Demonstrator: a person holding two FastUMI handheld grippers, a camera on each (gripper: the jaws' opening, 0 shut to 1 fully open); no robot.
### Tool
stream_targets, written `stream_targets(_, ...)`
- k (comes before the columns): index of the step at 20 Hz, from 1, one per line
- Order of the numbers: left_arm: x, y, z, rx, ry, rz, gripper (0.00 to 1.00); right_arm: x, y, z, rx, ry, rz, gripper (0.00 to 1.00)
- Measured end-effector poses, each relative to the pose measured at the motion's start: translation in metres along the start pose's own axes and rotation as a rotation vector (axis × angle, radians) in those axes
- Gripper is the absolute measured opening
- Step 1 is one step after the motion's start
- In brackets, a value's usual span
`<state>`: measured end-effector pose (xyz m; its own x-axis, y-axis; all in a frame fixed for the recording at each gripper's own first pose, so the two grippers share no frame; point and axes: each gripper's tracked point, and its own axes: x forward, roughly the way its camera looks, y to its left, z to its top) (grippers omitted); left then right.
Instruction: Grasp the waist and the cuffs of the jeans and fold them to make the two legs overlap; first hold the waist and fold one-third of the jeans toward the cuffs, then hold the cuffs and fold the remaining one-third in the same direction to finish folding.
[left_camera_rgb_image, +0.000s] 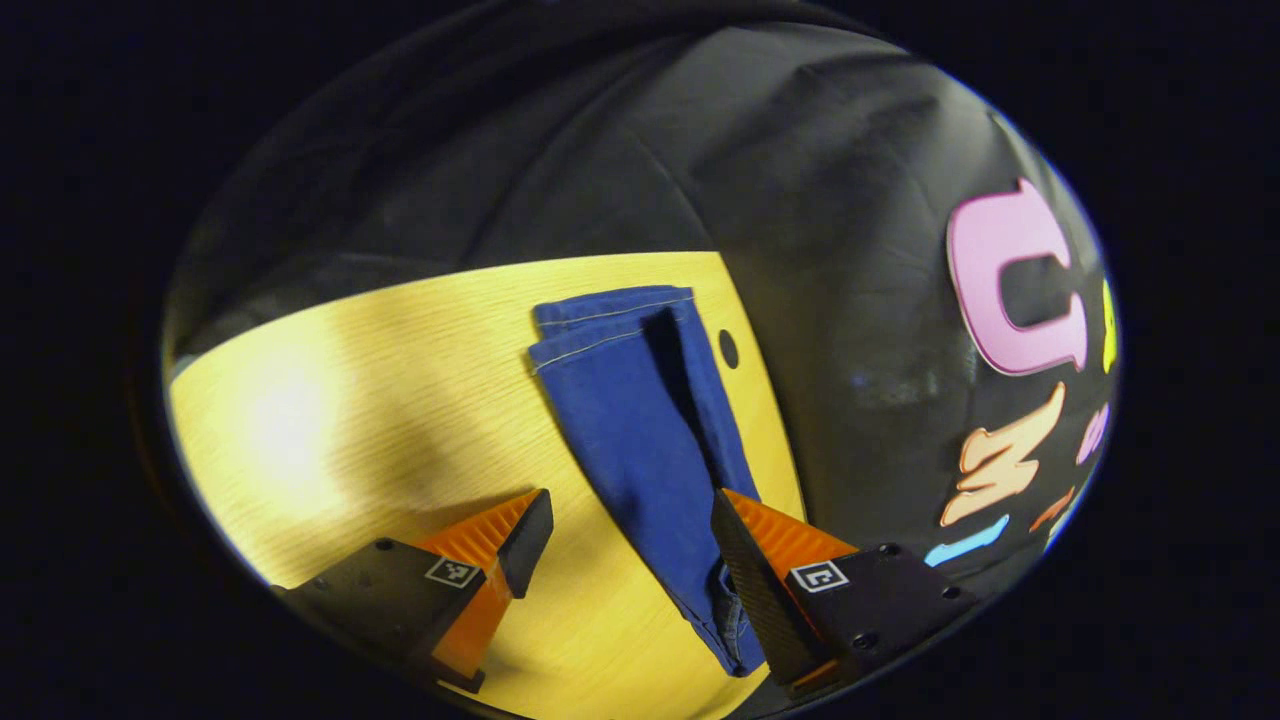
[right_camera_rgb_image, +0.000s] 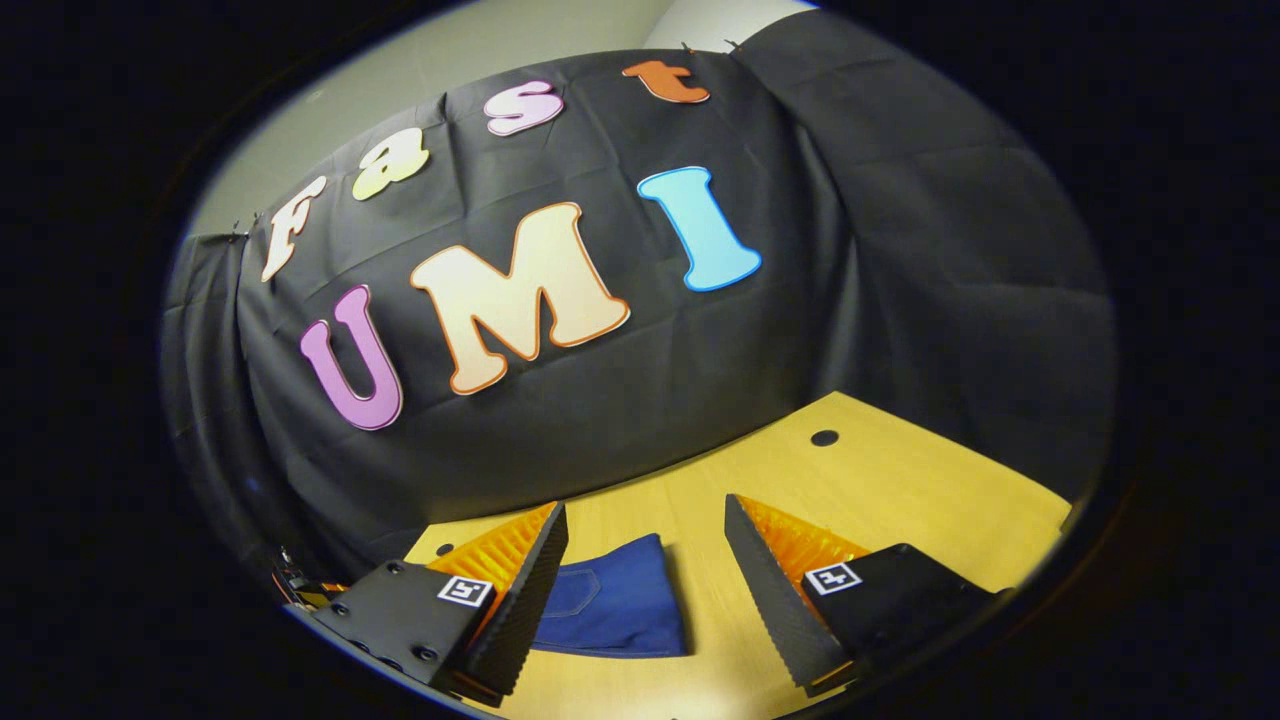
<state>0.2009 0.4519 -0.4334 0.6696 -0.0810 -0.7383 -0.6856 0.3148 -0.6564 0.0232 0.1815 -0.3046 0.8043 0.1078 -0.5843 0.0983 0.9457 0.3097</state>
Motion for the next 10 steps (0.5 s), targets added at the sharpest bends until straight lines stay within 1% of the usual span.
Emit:
stream_targets(1,0.001,-0.005,0.002,-0.04,-0.01,-0.021,0.94,-0.002,-0.001,0.002,-0.001,-0.002,-0.002,0.97)
stream_targets(3,0.015,-0.005,0.009,-0.088,-0.014,-0.027,0.9,-0.004,-0.005,-0.002,-0.004,0.017,-0.01,0.97)
stream_targets(5,0.026,-0.002,0.011,-0.101,-0.003,-0.027,0.9,-0.005,-0.012,-0.003,-0.017,0.026,-0.028,0.97)
stream_targets(6,0.03,-0.004,0.014,-0.109,-0.004,-0.044,0.89,-0.006,-0.014,-0.003,-0.027,0.026,-0.037,0.97)
stream_targets(7,0.035,-0.009,0.017,-0.122,-0.003,-0.065,0.78,-0.008,-0.016,-0.004,-0.035,0.029,-0.043,0.97)
stream_targets(10,0.052,-0.022,0.026,-0.221,-0.017,-0.123,0.77,-0.009,-0.02,-0.005,-0.032,0.046,-0.058,0.97)
